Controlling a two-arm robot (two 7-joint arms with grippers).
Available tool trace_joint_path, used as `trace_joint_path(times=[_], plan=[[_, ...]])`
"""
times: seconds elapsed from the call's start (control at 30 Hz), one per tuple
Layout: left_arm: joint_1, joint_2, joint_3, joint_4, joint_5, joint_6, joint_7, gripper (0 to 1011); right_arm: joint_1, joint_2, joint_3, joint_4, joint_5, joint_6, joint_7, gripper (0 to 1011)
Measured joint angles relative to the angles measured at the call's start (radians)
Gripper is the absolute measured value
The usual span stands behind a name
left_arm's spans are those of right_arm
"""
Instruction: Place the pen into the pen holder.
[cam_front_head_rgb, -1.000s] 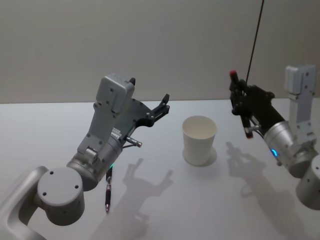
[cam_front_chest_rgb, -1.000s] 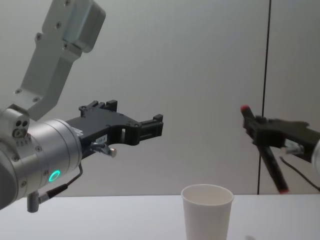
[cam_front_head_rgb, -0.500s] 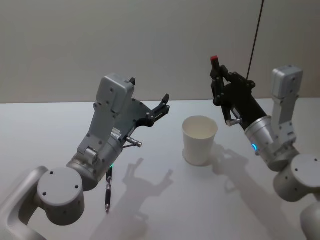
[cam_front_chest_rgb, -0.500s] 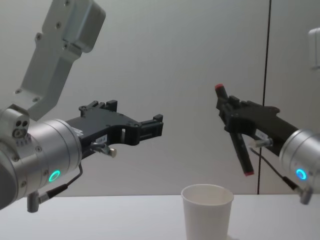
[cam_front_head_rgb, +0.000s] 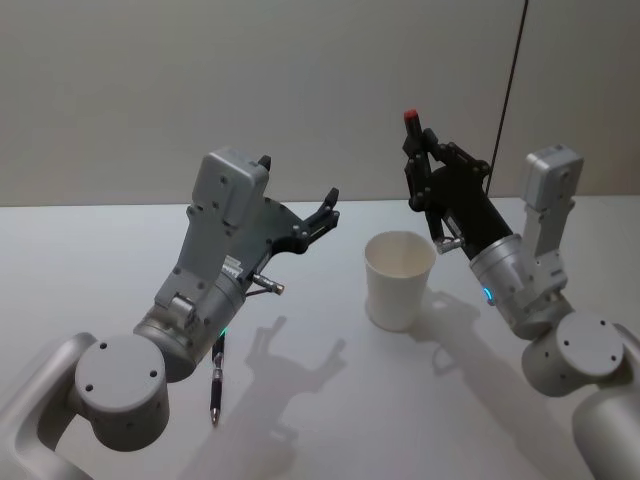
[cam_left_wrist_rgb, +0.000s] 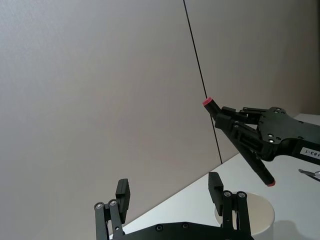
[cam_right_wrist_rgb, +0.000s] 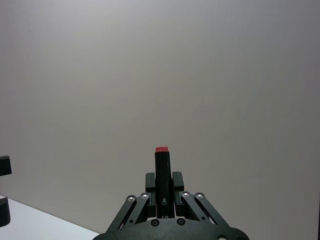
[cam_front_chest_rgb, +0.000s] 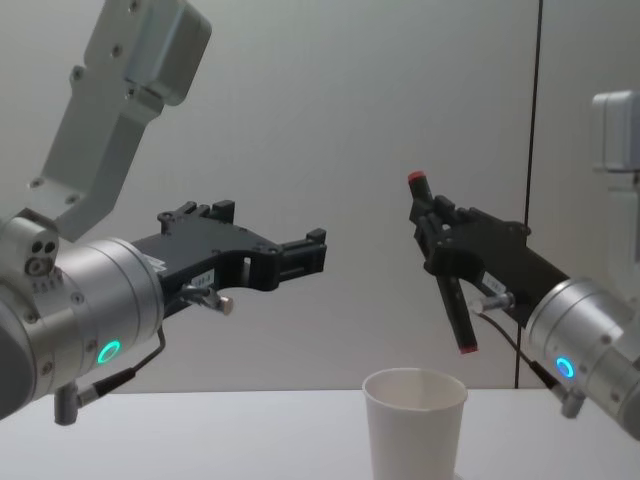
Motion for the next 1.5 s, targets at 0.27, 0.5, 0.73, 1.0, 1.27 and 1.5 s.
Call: trace_joint_path(times=[0.27, 0.5, 0.73, 1.0, 1.27, 1.5], plan=[[0.0, 0.0, 0.0, 0.0, 0.0, 0.0, 0.0, 1000, 0.043, -0.017, -0.002, 0.103, 0.014, -0.079, 0.035, 184], [0.0, 0.0, 0.0, 0.0, 0.0, 0.0, 0.0, 1000, 0.071, -0.028, -0.003, 0.175, 0.025, -0.132, 0.06, 184], [0.0, 0.0, 0.0, 0.0, 0.0, 0.0, 0.0, 1000, 0.097, -0.038, -0.004, 0.248, 0.038, -0.182, 0.082, 184], [0.0, 0.0, 0.0, 0.0, 0.0, 0.0, 0.0, 1000, 0.127, -0.051, -0.006, 0.332, 0.053, -0.236, 0.106, 184], [0.0, 0.0, 0.0, 0.0, 0.0, 0.0, 0.0, 1000, 0.15, -0.062, -0.007, 0.399, 0.068, -0.288, 0.126, 184], [0.0, 0.0, 0.0, 0.0, 0.0, 0.0, 0.0, 1000, 0.173, -0.074, -0.008, 0.473, 0.084, -0.351, 0.145, 184]])
